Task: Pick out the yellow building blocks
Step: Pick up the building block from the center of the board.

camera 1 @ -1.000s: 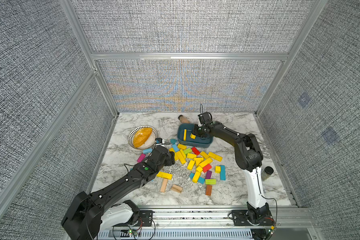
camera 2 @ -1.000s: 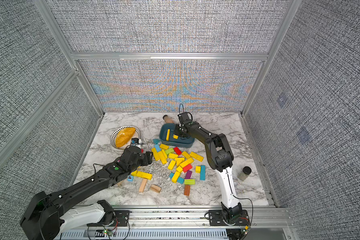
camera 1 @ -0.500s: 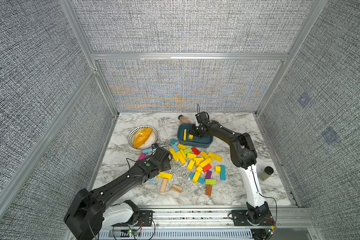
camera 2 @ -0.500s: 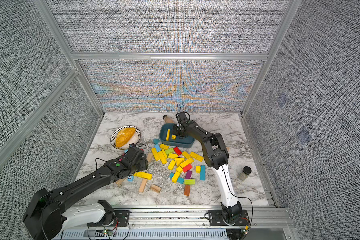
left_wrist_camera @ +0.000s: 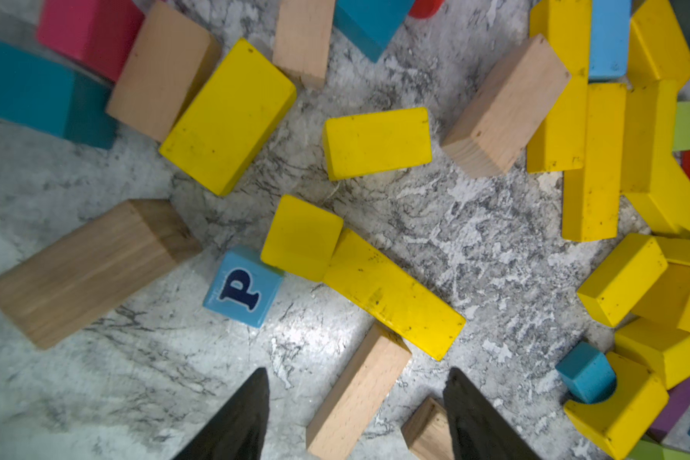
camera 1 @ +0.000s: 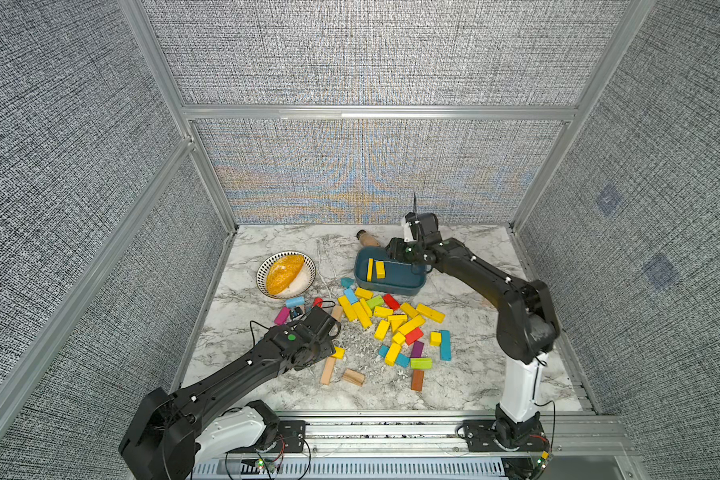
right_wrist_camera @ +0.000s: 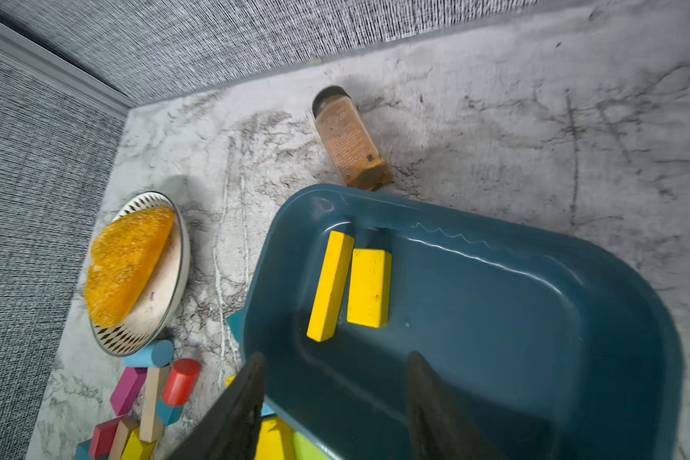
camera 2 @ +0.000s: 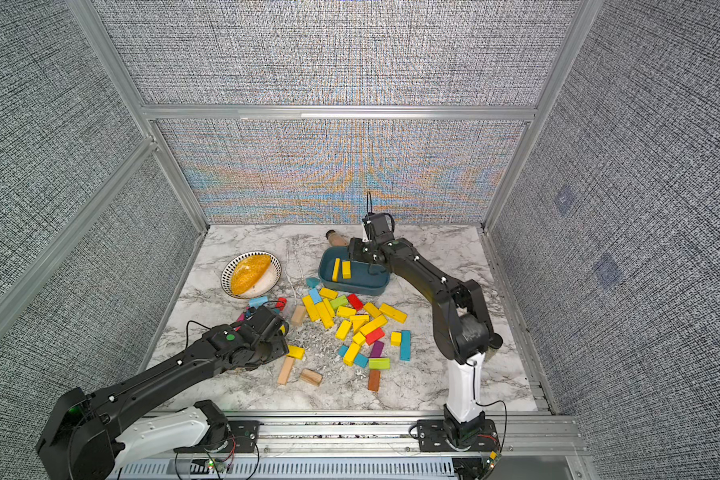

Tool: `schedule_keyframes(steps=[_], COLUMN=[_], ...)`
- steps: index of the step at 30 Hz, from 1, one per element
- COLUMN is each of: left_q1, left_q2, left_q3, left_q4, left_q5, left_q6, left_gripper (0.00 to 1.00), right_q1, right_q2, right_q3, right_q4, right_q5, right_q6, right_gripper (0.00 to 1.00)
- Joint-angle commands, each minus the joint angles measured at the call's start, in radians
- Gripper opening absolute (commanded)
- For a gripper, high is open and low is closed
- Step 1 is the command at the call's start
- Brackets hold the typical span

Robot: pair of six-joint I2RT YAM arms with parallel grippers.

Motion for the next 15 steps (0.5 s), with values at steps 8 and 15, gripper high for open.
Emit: schedule_keyframes(steps=[8, 15], left_q1=[-0.013, -0.013], left_q2=[0.134, 0.306], left_q3=[0.041, 0.162], left_q4=[-0.005, -0.084], left_q5=[-0.017, -0.003], left_q6=[-0.269, -0.410], left_gripper=[0.71, 0.71], right_q1=[0.040, 0.038], right_q2=[-0.303, -0.392], right_q3=[-0.369, -0.402], right_q4=[0.180, 0.083], right_q5=[-0.030, 0.045], right_q6=[-0.100, -0.149], right_gripper=[0.57, 0.57])
